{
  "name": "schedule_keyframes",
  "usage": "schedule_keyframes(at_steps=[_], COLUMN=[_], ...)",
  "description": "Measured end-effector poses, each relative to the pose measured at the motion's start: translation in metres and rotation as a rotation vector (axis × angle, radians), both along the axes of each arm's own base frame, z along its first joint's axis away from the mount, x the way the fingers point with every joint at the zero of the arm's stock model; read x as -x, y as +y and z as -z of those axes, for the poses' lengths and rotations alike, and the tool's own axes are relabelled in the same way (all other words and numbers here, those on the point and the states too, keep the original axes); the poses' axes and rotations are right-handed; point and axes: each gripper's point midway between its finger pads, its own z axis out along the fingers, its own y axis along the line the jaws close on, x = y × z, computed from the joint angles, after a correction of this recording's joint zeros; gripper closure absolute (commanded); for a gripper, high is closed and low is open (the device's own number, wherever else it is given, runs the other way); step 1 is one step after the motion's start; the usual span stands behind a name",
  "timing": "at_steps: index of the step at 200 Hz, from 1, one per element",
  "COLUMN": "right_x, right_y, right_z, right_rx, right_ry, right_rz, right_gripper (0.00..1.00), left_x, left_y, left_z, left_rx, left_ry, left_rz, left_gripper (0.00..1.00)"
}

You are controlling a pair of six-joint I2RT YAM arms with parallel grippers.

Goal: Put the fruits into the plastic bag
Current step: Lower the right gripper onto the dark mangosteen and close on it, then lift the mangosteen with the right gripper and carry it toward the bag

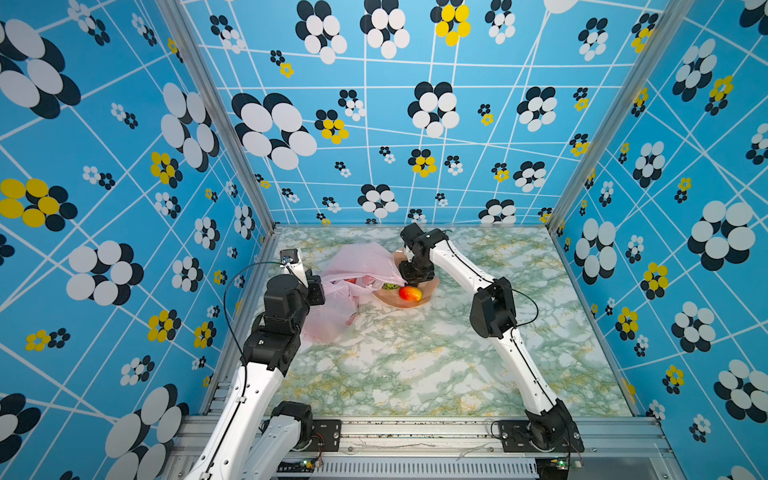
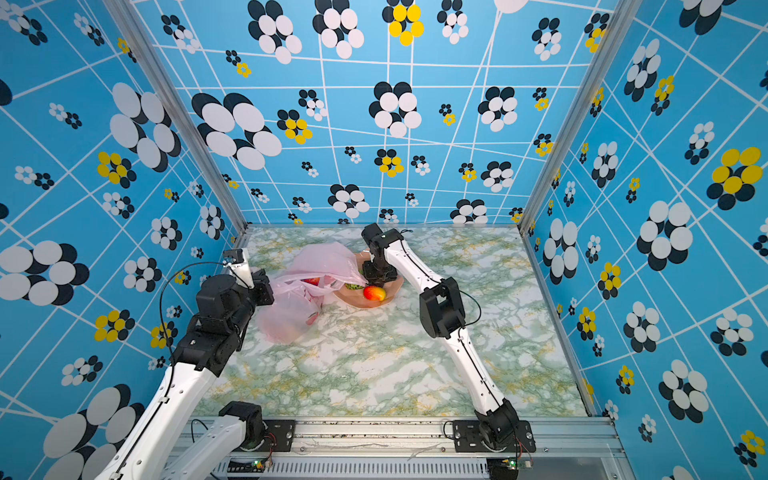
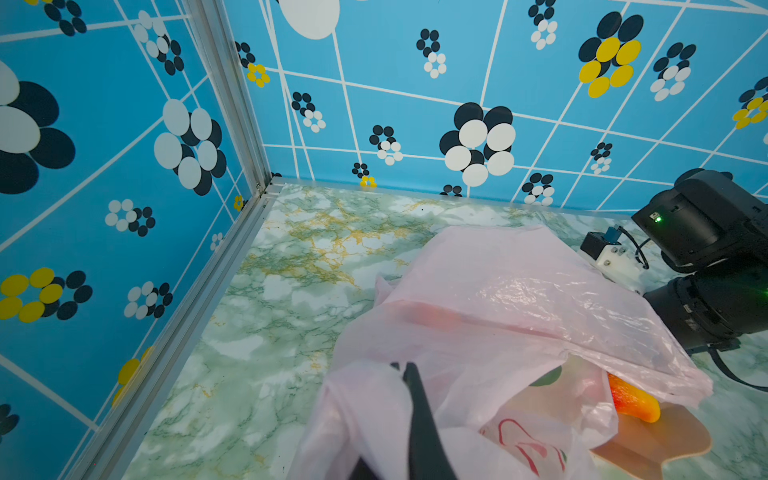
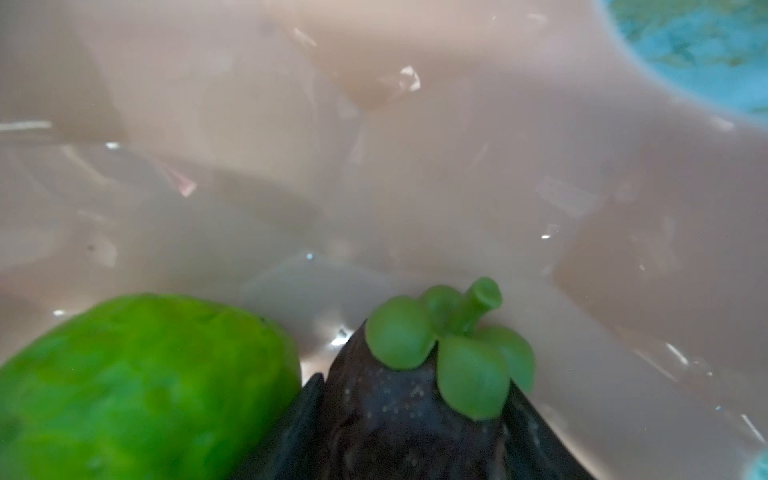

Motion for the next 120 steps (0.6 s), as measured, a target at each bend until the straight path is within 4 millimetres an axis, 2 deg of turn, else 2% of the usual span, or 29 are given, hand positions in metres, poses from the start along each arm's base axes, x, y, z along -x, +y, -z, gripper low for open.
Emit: schedule_keyframes(at_steps=[37,62,86,120], right_x=[-0.002,-0.002,-0.002,-0.003], right_y=[0.001,0.0,-0.001,-0.003], right_z=[-0.005,-0.02,-0.046,-0.098], right_rx=[-0.014,-0.026,-0.052,-0.112], right_ry=[-0.022,-0.051,-0.094,-0.187], right_rz=[0.003,0.005,0.01,0.029], right_gripper=[0.49,0.49,0.49,0.49], left_x=[0.0,0.0,0.0,0.001], left_y=[0.0,-0.001,-0.004,-0.013], left_z=[0.0,0.0,0.0,0.0], left_rx=[0.0,0.002,0.007,0.023], left_ry=[0.0,-0.001,0.0,0.002], left_rz=[0.0,0.005,0.023,0.074], left_gripper=[1.0,1.0,1.0,1.0])
